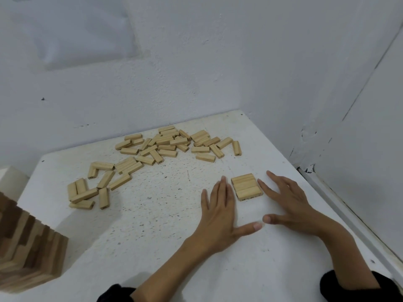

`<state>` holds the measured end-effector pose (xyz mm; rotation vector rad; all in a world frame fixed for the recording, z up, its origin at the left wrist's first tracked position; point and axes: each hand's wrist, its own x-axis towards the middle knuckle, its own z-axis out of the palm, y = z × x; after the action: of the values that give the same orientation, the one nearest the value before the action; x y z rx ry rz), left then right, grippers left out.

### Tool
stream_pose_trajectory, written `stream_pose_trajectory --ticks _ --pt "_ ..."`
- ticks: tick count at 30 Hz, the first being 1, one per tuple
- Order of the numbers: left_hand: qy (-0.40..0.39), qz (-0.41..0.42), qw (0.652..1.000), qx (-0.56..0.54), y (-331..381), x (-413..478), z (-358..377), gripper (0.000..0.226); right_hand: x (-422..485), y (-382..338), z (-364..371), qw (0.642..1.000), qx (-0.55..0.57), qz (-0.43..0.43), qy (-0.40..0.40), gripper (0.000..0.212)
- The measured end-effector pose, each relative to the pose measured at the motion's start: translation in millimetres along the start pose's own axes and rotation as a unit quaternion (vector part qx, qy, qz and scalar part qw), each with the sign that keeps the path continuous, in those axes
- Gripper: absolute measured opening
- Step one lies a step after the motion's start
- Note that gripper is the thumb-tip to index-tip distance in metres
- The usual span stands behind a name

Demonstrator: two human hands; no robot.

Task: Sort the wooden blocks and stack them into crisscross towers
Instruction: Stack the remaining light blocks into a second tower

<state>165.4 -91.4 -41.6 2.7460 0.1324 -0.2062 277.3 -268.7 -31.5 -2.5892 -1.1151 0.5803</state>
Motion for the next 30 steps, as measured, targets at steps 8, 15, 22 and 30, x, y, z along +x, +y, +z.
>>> stream_pose_trajectory --ticks 8,15,22,30 --pt "0.01 0.007 0.999 -0.031 6.6 3.4 5.0 0.125 -1.1 -3.1 1.8 1.0 -0.019 -0.005 0.003 0.129" --pt "0.008 0.013 0.999 -0.029 8.9 3.1 3.8 0.121 -0.9 -3.8 2.0 0.999 -0.04 -0.003 -0.002 0.131" --pt "0.017 0.002 0.999 -0.033 10.8 0.5 2.8 0.125 0.4 -2.0 4.7 0.999 -0.004 0.003 0.035 0.13" --pt "0.086 -0.025 0.992 -0.094 -3.7 8.1 -12.5 0.129 24.7 9.3 -14.0 0.97 0.176 -0.055 0.156 0.08"
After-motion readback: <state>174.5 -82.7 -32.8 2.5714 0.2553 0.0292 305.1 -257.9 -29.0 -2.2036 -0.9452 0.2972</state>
